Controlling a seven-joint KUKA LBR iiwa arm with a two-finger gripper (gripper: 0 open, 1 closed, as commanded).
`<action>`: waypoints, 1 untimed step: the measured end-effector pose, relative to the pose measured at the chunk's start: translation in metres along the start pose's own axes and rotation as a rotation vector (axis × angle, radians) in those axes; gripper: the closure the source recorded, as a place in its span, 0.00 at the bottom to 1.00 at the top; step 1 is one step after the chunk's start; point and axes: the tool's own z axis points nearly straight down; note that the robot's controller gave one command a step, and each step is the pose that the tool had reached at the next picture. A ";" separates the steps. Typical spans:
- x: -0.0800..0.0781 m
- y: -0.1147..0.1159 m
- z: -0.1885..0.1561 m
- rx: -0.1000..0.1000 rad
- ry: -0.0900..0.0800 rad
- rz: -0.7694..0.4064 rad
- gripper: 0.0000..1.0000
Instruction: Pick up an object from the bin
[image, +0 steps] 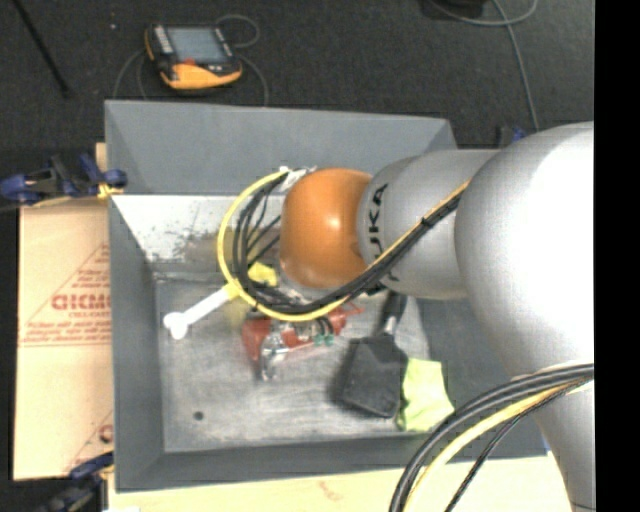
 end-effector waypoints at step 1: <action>0.000 0.000 -0.001 0.000 0.001 0.000 1.00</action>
Offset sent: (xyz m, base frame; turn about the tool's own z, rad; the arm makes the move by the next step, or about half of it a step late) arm -0.0195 -0.0198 0.0259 -0.2440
